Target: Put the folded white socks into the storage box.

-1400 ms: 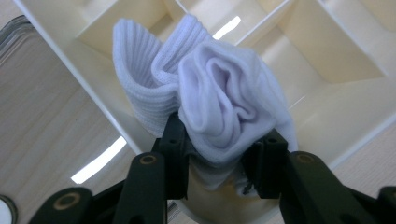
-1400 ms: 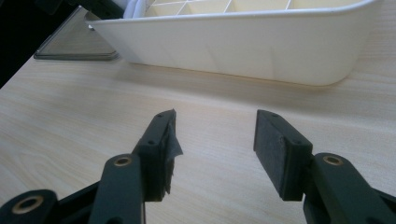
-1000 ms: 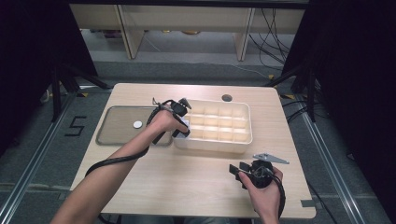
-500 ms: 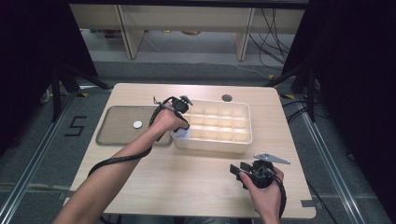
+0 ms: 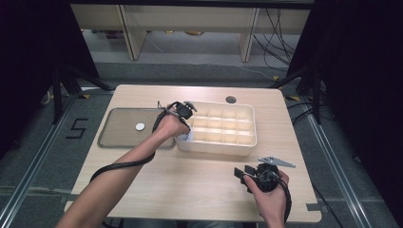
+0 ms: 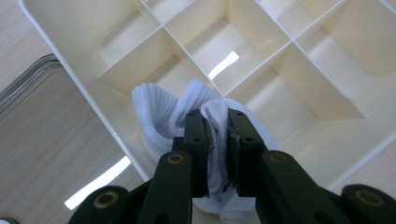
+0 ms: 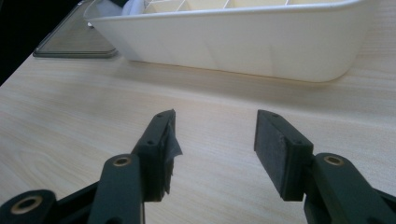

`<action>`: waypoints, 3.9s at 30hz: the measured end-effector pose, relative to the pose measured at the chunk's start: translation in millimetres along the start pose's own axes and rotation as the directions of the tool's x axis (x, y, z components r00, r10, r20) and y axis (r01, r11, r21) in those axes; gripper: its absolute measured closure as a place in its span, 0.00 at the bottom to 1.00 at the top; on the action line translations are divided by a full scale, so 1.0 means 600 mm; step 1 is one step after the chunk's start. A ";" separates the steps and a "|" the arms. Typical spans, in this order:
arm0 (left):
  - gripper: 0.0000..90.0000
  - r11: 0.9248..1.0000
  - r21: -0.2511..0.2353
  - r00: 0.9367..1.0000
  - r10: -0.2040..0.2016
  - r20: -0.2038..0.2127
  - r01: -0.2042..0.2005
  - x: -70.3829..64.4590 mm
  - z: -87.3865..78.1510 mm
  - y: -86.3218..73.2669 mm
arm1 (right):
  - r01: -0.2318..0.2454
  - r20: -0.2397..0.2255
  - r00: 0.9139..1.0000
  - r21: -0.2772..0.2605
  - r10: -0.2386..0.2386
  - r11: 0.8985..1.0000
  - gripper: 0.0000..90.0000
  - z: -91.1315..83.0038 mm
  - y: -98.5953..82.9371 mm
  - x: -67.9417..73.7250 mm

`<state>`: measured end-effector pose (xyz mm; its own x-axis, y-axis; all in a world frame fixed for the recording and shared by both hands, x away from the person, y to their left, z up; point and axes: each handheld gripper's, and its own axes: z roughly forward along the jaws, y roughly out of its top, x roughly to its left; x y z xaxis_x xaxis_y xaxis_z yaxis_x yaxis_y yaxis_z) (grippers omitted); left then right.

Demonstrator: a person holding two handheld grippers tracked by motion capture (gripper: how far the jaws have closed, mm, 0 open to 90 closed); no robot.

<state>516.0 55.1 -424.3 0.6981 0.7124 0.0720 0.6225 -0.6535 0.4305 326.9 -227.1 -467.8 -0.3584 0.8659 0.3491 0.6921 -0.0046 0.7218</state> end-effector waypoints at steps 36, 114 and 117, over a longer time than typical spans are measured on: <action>0.88 0.999 0.005 0.999 -0.039 0.036 0.039 0.005 0.012 -0.013 | 0.003 0.011 1.000 0.006 -0.003 1.000 0.55 -0.002 0.000 -0.001; 0.38 0.719 -0.671 0.949 -0.306 -0.072 0.181 0.057 -0.070 -0.436 | -0.030 0.057 0.998 -0.025 0.031 0.999 0.54 -0.006 -0.008 -0.020; 0.38 0.706 -0.682 0.944 -0.322 -0.072 0.188 0.056 -0.061 -0.446 | 0.006 0.055 0.998 -0.027 -0.004 1.000 0.54 -0.004 -0.011 -0.031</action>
<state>360.3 263.3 -504.4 0.4330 0.9014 -0.0055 0.3298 -0.1528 0.9316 327.7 -244.0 -477.6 -0.3264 0.8920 0.3127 0.6729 -0.0131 0.7396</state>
